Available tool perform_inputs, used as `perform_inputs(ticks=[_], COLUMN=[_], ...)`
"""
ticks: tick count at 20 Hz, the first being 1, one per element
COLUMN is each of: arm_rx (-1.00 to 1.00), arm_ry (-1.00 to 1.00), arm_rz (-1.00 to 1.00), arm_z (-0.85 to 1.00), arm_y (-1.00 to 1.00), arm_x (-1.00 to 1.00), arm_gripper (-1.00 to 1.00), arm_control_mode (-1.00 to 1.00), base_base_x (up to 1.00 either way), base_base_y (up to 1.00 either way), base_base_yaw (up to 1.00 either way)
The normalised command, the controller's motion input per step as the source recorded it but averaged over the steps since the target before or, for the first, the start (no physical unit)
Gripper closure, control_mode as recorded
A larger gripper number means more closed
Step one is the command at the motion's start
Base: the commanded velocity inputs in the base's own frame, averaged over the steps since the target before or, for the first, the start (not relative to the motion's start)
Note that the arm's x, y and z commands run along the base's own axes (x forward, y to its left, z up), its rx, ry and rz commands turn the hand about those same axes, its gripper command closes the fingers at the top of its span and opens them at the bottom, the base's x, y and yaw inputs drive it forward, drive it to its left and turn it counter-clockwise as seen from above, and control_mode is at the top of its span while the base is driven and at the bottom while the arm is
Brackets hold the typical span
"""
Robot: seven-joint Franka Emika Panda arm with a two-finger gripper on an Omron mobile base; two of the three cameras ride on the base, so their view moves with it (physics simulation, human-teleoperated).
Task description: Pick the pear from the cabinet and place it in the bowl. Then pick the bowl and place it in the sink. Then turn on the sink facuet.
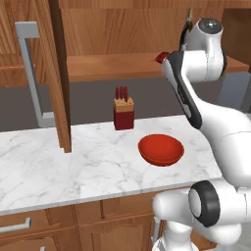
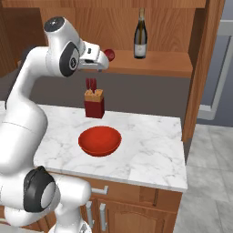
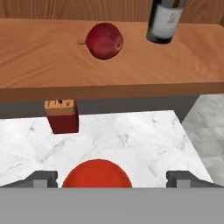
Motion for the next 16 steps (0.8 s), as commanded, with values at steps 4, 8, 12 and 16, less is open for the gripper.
perform_inputs(ticks=[4, 8, 12, 16], arm_rx=[0.0, 0.0, 0.0, 0.0], arm_ry=[0.0, 0.0, 0.0, 0.0], arm_rz=[-0.02, 0.0, 0.0, 0.0], arm_z=[0.14, -0.02, -0.02, -0.09], arm_y=[0.0, 0.0, -0.04, -0.03], arm_x=[0.74, 0.9, 0.81, 0.86], arm_gripper=[-1.0, -1.0, -1.0, -1.0], arm_control_mode=[-1.0, -1.0, -1.0, -1.0], base_base_x=[0.0, 0.0, 0.0, 0.0], base_base_y=[0.0, 0.0, 0.0, 0.0], base_base_yaw=[0.0, 0.0, 0.0, 0.0])
